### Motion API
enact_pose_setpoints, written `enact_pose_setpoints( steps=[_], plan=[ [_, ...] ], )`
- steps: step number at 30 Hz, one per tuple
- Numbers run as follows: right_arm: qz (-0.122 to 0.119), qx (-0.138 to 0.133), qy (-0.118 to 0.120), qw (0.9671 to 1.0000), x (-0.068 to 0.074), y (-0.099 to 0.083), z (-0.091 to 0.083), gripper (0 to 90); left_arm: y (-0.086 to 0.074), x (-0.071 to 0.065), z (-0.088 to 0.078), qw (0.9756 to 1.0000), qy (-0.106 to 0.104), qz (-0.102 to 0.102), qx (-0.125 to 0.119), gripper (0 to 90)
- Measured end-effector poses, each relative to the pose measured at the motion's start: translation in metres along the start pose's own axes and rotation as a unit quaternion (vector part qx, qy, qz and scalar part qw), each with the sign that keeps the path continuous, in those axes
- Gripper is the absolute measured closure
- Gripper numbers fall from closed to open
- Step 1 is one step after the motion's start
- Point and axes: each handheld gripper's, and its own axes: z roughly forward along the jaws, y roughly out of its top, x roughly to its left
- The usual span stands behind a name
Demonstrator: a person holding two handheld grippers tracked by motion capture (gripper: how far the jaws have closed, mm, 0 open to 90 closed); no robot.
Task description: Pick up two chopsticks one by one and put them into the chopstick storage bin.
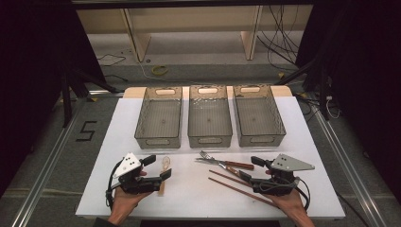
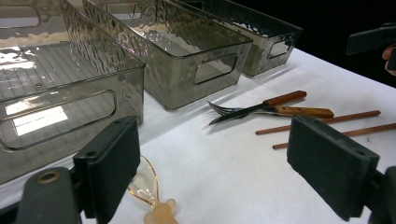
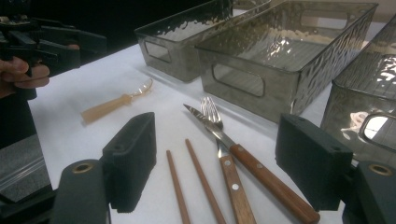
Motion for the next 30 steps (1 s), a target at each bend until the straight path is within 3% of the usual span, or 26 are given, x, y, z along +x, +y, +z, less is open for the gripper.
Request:
enact_pose_setpoints(
  steps=[11, 18, 20, 21, 22, 24, 30],
  plan=[
    [-0.010, 0.022, 0.010, 0.9997, 0.000, 0.006, 0.000, 31.2, 0.000, 0.000, 0.000, 1.0000, 0.001, -0.002, -0.001, 16.8],
    [-0.037, 0.070, 0.024, 0.9966, -0.003, 0.019, -0.001, 33.8, -0.001, 0.002, 0.001, 1.0000, 0.002, -0.007, -0.002, 16.8],
    [-0.051, 0.111, 0.036, 0.9919, -0.007, 0.026, 0.000, 33.9, -0.001, 0.002, 0.001, 1.0000, 0.002, -0.006, -0.002, 16.8],
    [-0.051, 0.111, 0.036, 0.9919, -0.007, 0.026, 0.000, 33.9, -0.001, 0.002, 0.001, 1.0000, 0.002, -0.007, -0.002, 16.8],
    [-0.068, 0.144, 0.038, 0.9864, -0.008, 0.030, 0.002, 33.8, -0.001, 0.002, 0.002, 1.0000, 0.003, -0.006, -0.002, 16.7],
    [-0.077, 0.151, 0.033, 0.9850, -0.009, 0.032, 0.002, 34.7, -0.001, 0.002, 0.002, 1.0000, 0.003, -0.003, -0.001, 16.7],
    [-0.096, 0.210, 0.026, 0.9727, -0.015, 0.042, 0.002, 35.7, 0.000, 0.003, 0.001, 1.0000, 0.003, -0.004, -0.002, 16.7]
  ],
)
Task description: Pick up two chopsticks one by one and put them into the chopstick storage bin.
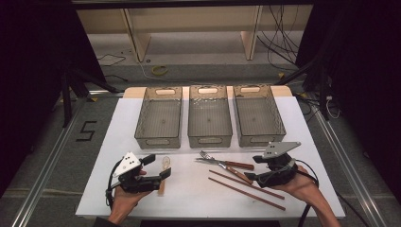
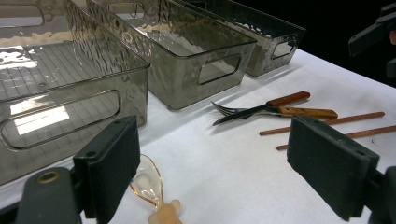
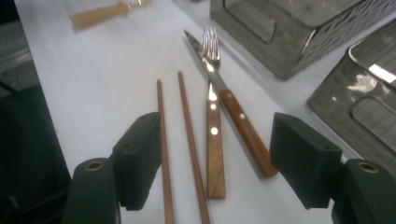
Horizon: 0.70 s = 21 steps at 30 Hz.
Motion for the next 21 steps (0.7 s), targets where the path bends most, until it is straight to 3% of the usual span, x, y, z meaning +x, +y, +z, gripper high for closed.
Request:
enact_pose_setpoints(
  steps=[2, 4, 5, 11, 14, 18, 19, 20, 21],
  plan=[
    [-0.002, 0.013, 0.002, 0.9999, 0.000, 0.001, 0.000, 35.7, 0.000, 0.000, 0.000, 1.0000, 0.000, -0.002, -0.001, 16.7],
    [-0.012, 0.047, -0.003, 0.9988, -0.001, 0.002, 0.001, 36.6, 0.000, 0.000, 0.000, 1.0000, 0.000, 0.000, 0.000, 16.7],
    [-0.012, 0.047, -0.003, 0.9988, -0.001, 0.002, 0.001, 36.6, 0.000, 0.000, 0.000, 1.0000, -0.001, 0.000, 0.000, 16.7],
    [-0.024, 0.105, -0.014, 0.9940, -0.005, 0.002, 0.003, 42.6, 0.000, 0.000, 0.001, 1.0000, 0.000, 0.003, 0.001, 16.7],
    [-0.032, 0.149, -0.009, 0.9882, -0.007, 0.000, 0.006, 48.0, 0.000, 0.000, 0.001, 1.0000, 0.001, 0.004, 0.003, 16.7],
    [-0.024, 0.196, -0.002, 0.9803, -0.008, -0.004, 0.013, 55.0, 0.000, 0.000, 0.001, 1.0000, 0.000, 0.004, 0.003, 16.6],
    [-0.024, 0.196, -0.002, 0.9803, -0.008, -0.004, 0.013, 55.0, 0.000, 0.000, 0.001, 1.0000, -0.001, 0.004, 0.003, 16.6],
    [-0.028, 0.217, 0.000, 0.9758, -0.006, -0.007, 0.017, 57.3, 0.000, 0.000, 0.001, 1.0000, -0.001, 0.004, 0.002, 16.6],
    [-0.028, 0.217, 0.000, 0.9758, -0.006, -0.007, 0.017, 57.3, 0.000, 0.000, 0.001, 1.0000, -0.002, 0.005, 0.003, 16.6]
  ],
)
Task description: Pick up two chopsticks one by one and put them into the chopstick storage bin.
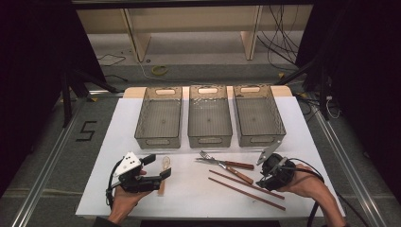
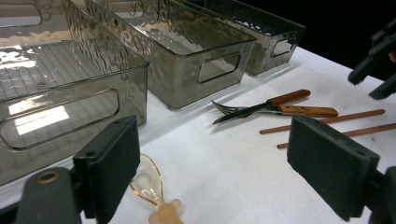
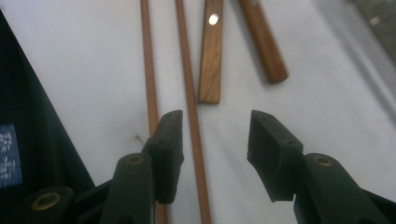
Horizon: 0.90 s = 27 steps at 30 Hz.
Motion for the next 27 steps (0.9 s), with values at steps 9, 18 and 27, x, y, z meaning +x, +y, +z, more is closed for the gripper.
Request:
enact_pose_setpoints(
  steps=[9, 18, 27],
  plan=[
    [-0.019, 0.059, -0.003, 0.9981, 0.002, -0.003, 0.020, 66.9, 0.000, 0.000, 0.000, 1.0000, -0.001, 0.001, 0.001, 16.6],
    [-0.028, 0.091, 0.001, 0.9954, 0.005, -0.004, 0.028, 74.7, 0.000, -0.001, 0.000, 1.0000, -0.002, 0.001, 0.002, 16.7],
    [-0.039, 0.100, 0.000, 0.9943, 0.008, -0.004, 0.034, 82.5, 0.000, -0.001, 0.000, 1.0000, -0.003, 0.001, 0.002, 16.7]
  ],
)
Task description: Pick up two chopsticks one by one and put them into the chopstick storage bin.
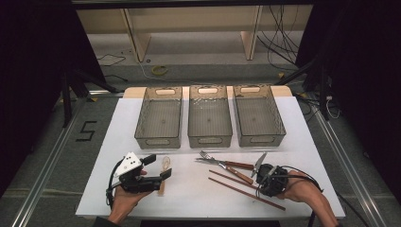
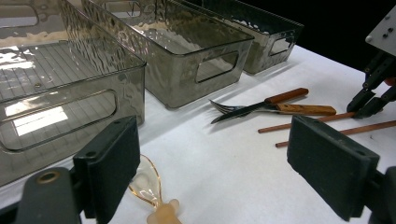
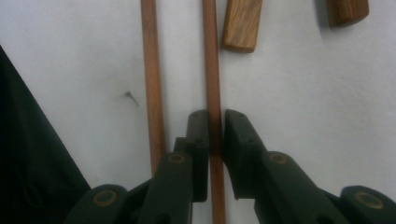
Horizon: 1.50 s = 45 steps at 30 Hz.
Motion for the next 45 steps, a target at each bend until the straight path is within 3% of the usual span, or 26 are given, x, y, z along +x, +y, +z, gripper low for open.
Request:
enact_pose_setpoints(
  steps=[7, 13, 18, 22, 23, 24, 26, 27, 28, 31, 33, 34, 35, 37, 39, 41, 43, 45],
  plan=[
    [-0.019, -0.001, -0.013, 0.9997, 0.005, 0.002, -0.002, 84.4, 0.000, 0.000, 0.000, 1.0000, 0.002, 0.004, 0.002, 16.6],
    [-0.037, -0.032, -0.018, 0.9986, 0.010, 0.003, -0.016, 84.6, 0.002, 0.000, 0.001, 1.0000, 0.000, 0.006, 0.001, 16.6],
    [-0.051, -0.057, -0.031, 0.9966, 0.014, 0.010, -0.030, 84.6, 0.011, -0.007, 0.005, 0.9992, -0.023, 0.022, 0.023, 16.7],
    [-0.067, -0.061, -0.038, 0.9952, 0.019, 0.019, -0.036, 84.6, 0.026, -0.016, 0.013, 0.9969, -0.020, 0.057, 0.050, 16.5],
    [-0.075, -0.068, -0.042, 0.9939, 0.022, 0.026, -0.039, 84.6, 0.034, -0.020, 0.020, 0.9945, -0.030, 0.068, 0.075, 16.6],
    [-0.081, -0.065, -0.044, 0.9936, 0.023, 0.029, -0.041, 84.6, 0.034, -0.020, 0.020, 0.9945, -0.030, 0.068, 0.075, 16.6],
    [-0.090, -0.070, -0.047, 0.9924, 0.026, 0.036, -0.043, 84.6, 0.042, -0.025, 0.028, 0.9920, -0.051, 0.075, 0.088, 16.2],
    [-0.090, -0.070, -0.047, 0.9924, 0.026, 0.036, -0.043, 84.6, 0.045, -0.029, 0.032, 0.9896, -0.067, 0.081, 0.098, 16.2],
    [-0.105, -0.070, -0.049, 0.9908, 0.029, 0.042, -0.045, 84.6, 0.047, -0.032, 0.036, 0.9862, -0.085, 0.091, 0.109, 16.0],
    [-0.116, -0.069, -0.052, 0.9896, 0.032, 0.047, -0.047, 84.6, 0.052, -0.043, 0.046, 0.9770, -0.099, 0.136, 0.131, 18.3],
    [-0.123, -0.067, -0.052, 0.9889, 0.037, 0.052, -0.047, 84.6, 0.055, -0.052, 0.051, 0.9684, -0.119, 0.168, 0.140, 21.4],
    [-0.136, -0.067, -0.053, 0.9870, 0.042, 0.055, -0.046, 84.6, 0.057, -0.056, 0.054, 0.9644, -0.130, 0.176, 0.148, 22.6],
    [-0.136, -0.067, -0.053, 0.9870, 0.042, 0.055, -0.046, 84.6, 0.058, -0.060, 0.056, 0.9591, -0.139, 0.189, 0.158, 22.6],
    [-0.145, -0.068, -0.055, 0.9855, 0.046, 0.058, -0.046, 84.5, 0.060, -0.068, 0.061, 0.9479, -0.141, 0.227, 0.173, 26.1],
    [-0.146, -0.066, -0.054, 0.9856, 0.047, 0.059, -0.046, 84.6, 0.061, -0.074, 0.064, 0.9426, -0.141, 0.245, 0.178, 27.3],
    [-0.145, -0.069, -0.054, 0.9856, 0.050, 0.059, -0.047, 84.6, 0.061, -0.077, 0.066, 0.9357, -0.150, 0.257, 0.189, 31.1],
    [-0.154, -0.074, -0.055, 0.9838, 0.051, 0.060, -0.049, 84.6, 0.060, -0.079, 0.069, 0.9254, -0.154, 0.276, 0.209, 34.3],
    [-0.164, -0.075, -0.064, 0.9815, 0.053, 0.061, -0.053, 84.6, 0.058, -0.081, 0.071, 0.9193, -0.160, 0.284, 0.221, 39.6]
  ],
)
